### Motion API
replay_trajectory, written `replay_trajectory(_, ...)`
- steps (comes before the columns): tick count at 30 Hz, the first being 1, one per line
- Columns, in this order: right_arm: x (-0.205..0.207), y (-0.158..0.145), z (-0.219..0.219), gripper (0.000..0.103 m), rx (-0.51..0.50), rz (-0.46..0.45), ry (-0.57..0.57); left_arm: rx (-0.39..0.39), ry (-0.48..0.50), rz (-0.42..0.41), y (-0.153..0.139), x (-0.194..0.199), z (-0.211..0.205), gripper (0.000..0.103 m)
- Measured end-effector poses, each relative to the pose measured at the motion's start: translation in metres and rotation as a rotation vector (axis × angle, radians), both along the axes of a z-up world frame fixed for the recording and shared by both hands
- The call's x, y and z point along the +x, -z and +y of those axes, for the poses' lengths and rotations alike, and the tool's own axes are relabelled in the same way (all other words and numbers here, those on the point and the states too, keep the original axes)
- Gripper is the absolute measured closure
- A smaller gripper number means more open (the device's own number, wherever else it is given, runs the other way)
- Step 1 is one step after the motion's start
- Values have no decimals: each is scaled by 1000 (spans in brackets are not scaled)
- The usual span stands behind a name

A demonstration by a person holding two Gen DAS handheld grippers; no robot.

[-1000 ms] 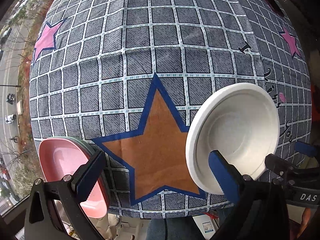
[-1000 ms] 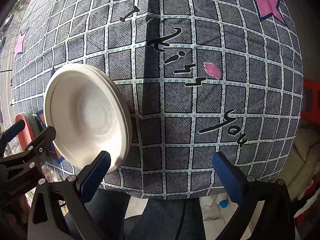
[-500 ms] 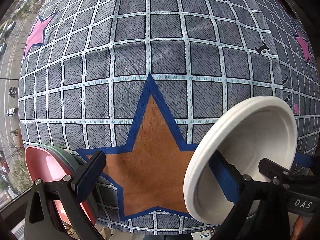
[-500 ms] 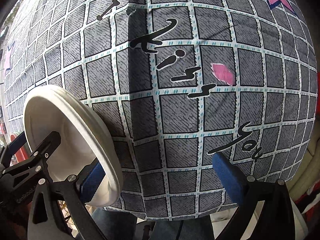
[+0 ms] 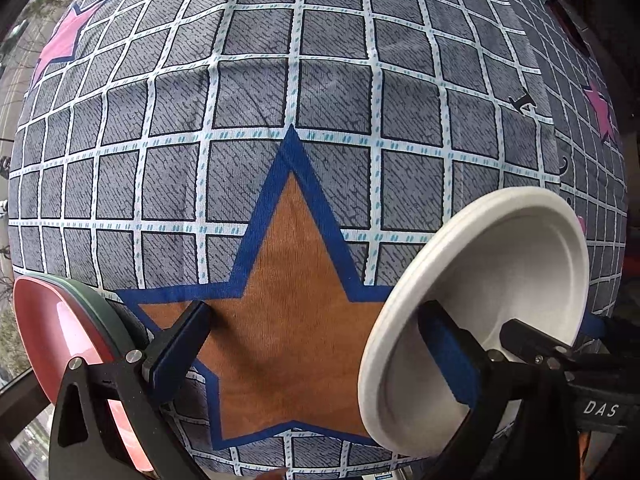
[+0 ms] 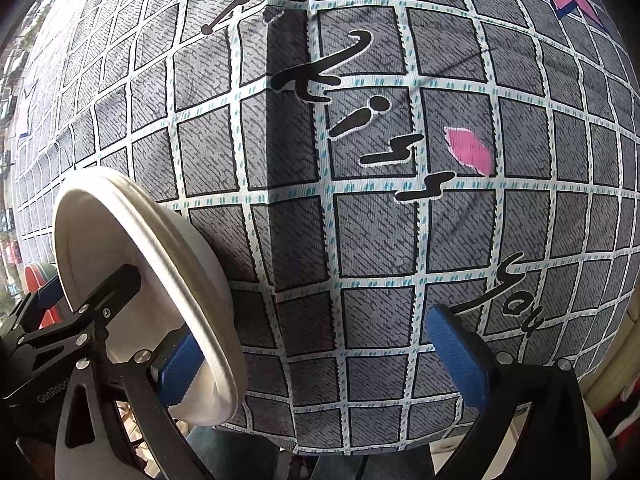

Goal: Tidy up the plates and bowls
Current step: 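Move the right tool to the nested bowl stack and grasp its rim, then lift the bowl stack with the right tool and carry it over the plates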

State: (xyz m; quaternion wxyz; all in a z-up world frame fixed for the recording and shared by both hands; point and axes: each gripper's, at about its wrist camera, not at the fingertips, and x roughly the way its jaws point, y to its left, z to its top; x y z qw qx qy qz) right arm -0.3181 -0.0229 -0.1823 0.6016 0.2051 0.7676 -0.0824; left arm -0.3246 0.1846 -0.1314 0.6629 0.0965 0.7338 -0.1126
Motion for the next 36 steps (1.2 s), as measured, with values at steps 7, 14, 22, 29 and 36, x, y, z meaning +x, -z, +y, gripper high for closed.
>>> replay_trajectory(7, 22, -10, -4, 0, 16, 34, 14, 18, -40, 40, 1, 2, -1, 1)
replay_trajectory(14, 29, -22, 6, 64, 101, -19, 13, -5, 81, 19, -14, 1, -30, 42)
replay_trajectory(22, 36, -15, 17, 78, 137, 17, 4, -36, 118, 72, -3, -2, -41, 66)
replay_trajectory(29, 41, -15, 34, 78, 124, 26, -24, -30, 132, 69, -2, -28, -23, 66)
replay_trajectory(36, 55, -18, 56, 78, 111, 5, -65, -41, 118, 30, -17, -30, -11, 66)
